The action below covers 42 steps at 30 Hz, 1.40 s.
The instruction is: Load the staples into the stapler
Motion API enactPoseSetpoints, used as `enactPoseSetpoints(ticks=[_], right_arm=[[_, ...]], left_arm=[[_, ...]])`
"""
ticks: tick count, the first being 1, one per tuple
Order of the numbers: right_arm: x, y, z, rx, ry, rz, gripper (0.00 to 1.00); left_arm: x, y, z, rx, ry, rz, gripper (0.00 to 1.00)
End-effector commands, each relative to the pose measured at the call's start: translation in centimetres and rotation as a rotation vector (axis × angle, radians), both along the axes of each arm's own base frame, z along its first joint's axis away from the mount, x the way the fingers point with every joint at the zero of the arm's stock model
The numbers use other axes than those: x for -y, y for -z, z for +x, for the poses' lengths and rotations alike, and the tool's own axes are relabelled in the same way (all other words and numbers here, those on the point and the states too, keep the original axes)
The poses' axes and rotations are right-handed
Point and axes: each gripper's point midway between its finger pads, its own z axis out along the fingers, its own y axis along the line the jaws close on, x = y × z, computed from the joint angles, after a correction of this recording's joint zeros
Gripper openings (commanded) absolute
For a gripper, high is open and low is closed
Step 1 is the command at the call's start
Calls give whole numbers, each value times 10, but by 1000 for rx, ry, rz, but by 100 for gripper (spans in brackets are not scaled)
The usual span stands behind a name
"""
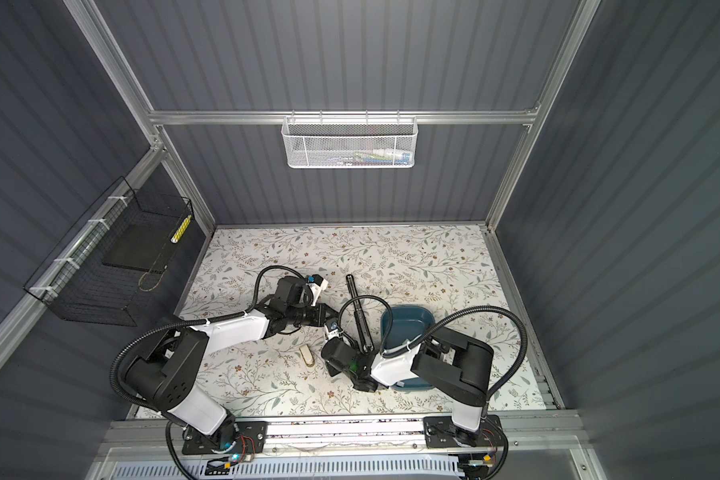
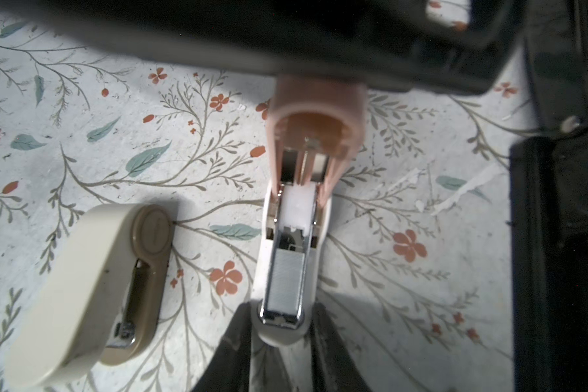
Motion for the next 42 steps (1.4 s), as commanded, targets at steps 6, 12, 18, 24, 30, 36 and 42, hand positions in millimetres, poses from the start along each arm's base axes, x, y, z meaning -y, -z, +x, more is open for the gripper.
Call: enactPoseSetpoints(ticks=[6, 12, 18, 24, 30, 36, 42], right_arm=[[20, 19, -1, -25, 32, -69, 25], [21, 18, 0, -21, 40, -66, 31], [18, 9, -1, -9, 35, -69, 45], [19, -12, -6, 38, 33, -56, 54], [25, -36, -12, 72, 26, -11, 57], [29, -63, -14, 115, 21, 27, 52], [31, -82, -3, 147, 64, 29, 47]], left_arm=[[-8, -12, -31, 28, 24, -93, 26], [-9, -17, -37, 69, 58, -86, 29], [-12, -11, -32, 81, 44, -52, 29], [-25, -20, -25, 156, -5, 2, 32], [-33, -27, -24, 209, -38, 8, 33], [-48, -30, -17, 261, -115, 54, 33], [-51, -27, -15, 264, -131, 80, 33]])
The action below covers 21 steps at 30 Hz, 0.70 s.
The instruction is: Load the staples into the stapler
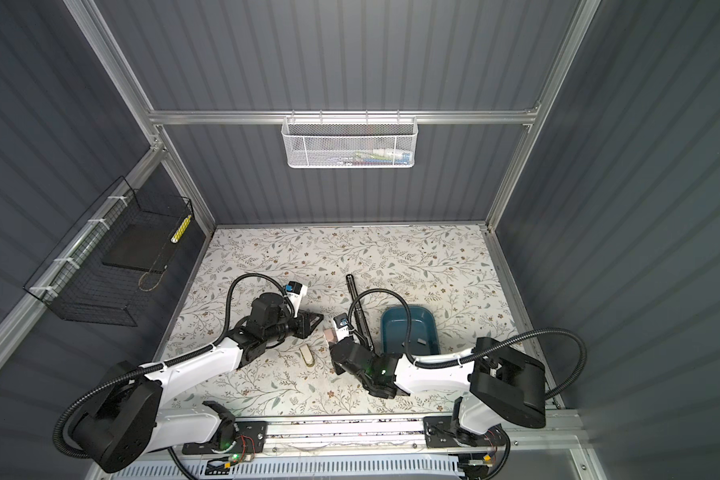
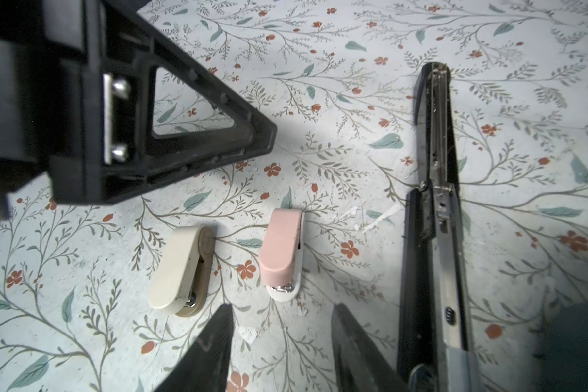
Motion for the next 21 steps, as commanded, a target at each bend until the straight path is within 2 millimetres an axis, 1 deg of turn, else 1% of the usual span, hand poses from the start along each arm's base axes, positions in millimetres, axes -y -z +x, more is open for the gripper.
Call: enactPoseSetpoints(ticks=[1, 4, 8, 10, 16, 21], right_arm=[[8, -2, 11, 9, 61, -60, 46], [4, 2, 19, -21, 84, -107, 40], [-9, 9, 20, -43, 57, -113, 39], [-12, 13, 20, -50, 52, -118, 39], [-13, 23, 18, -75, 53, -122, 37], [-10, 33, 18, -90, 63, -134, 37]], left_arm=[[-3, 5, 0, 6, -5, 40, 33], [-2, 8, 1, -4, 1, 46, 33], [1, 13, 1, -21, 14, 51, 33], [2, 15, -1, -30, 24, 50, 32], [6, 20, -4, -53, 46, 43, 29], [7, 20, -5, -58, 56, 38, 27]])
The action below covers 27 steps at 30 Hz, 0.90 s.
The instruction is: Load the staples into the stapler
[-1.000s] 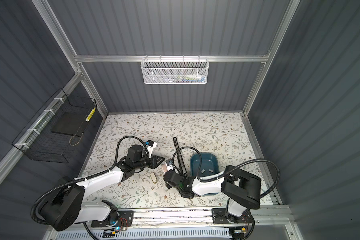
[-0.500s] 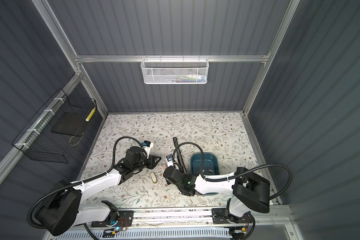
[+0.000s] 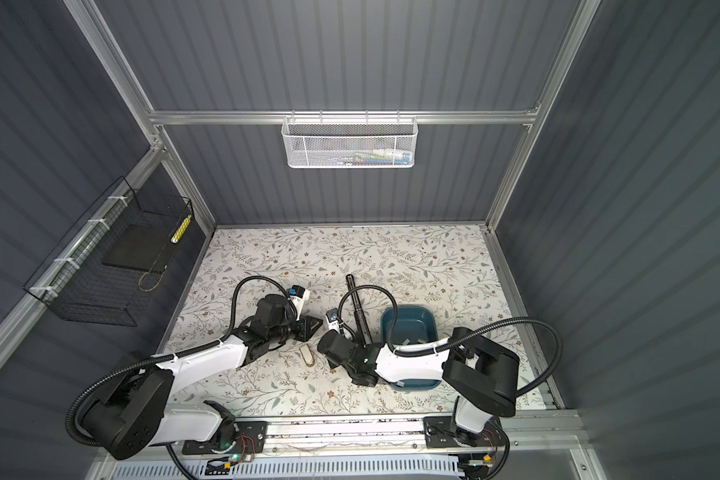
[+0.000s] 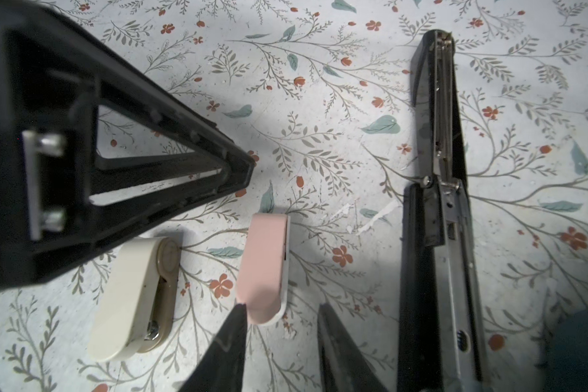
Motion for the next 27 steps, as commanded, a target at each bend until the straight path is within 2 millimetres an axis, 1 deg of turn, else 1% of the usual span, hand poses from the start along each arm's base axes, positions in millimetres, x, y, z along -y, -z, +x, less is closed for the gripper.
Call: enactPoseSetpoints(ticks=[1, 5, 7, 10, 14, 17, 19, 22, 27], right_arm=[[1, 8, 0, -19, 15, -9, 37], [1, 12, 0, -26, 16, -14, 36], [1, 11, 0, -25, 17, -11, 36], [1, 3, 0, -15, 12, 1, 35], [2, -18, 1, 21, 8, 33, 36], [2, -25, 4, 35, 15, 38, 36], [2, -23, 8, 27, 25, 32, 36], [0, -12, 14, -11, 39, 24, 33], [-6, 2, 13, -54, 29, 12, 32]], left_arm=[[8, -5, 0, 10, 39, -8, 27], [10, -2, -1, -1, 51, -11, 24], [11, -1, -1, -8, 57, -11, 22], [13, 1, -1, -19, 66, -13, 21], [15, 4, -2, -32, 73, -12, 20], [15, 6, -2, -37, 73, -8, 20], [15, 7, -1, -38, 73, -7, 20], [15, 7, -1, -39, 74, -5, 20], [15, 8, -1, -41, 76, -3, 20]])
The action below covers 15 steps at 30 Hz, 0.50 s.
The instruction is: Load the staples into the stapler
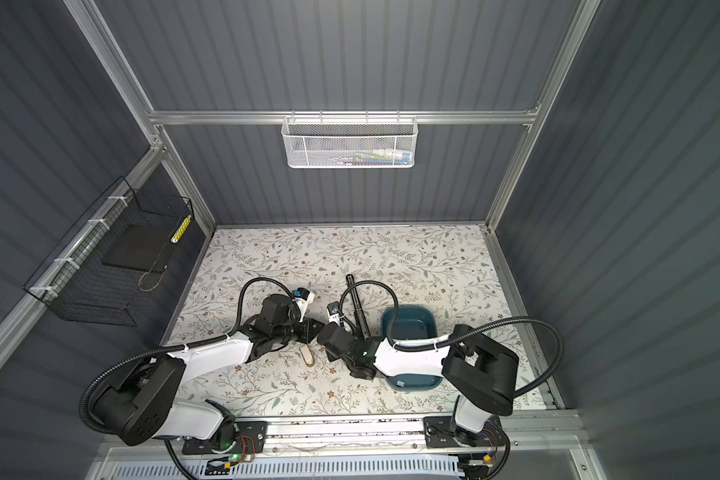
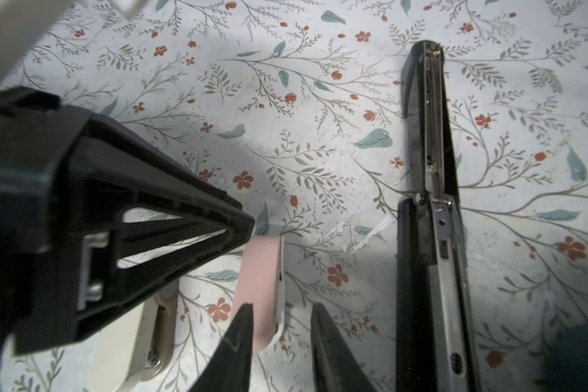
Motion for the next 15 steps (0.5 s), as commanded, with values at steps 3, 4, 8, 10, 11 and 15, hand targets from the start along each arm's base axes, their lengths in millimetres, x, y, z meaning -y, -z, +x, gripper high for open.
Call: enactPoseSetpoints(ticks=[3, 4, 8, 10, 11, 15], right_arm=[[-3, 9, -2, -37, -2, -14, 32], [-3, 10, -3, -40, -2, -14, 32], [-1, 17, -4, -53, 4, -22, 31], [0, 19, -5, -58, 6, -26, 31], [0, 21, -5, -62, 7, -26, 31], [1, 28, -7, -80, 9, -33, 30]], left_arm=[[7, -8, 2, 22, 33, -5, 20], [7, -7, 2, 22, 34, -5, 19], [9, -7, 0, 15, 45, -12, 19], [11, -8, -1, 8, 58, -22, 19], [11, -7, -1, 6, 58, -21, 19], [12, -6, -1, 5, 61, -21, 18]])
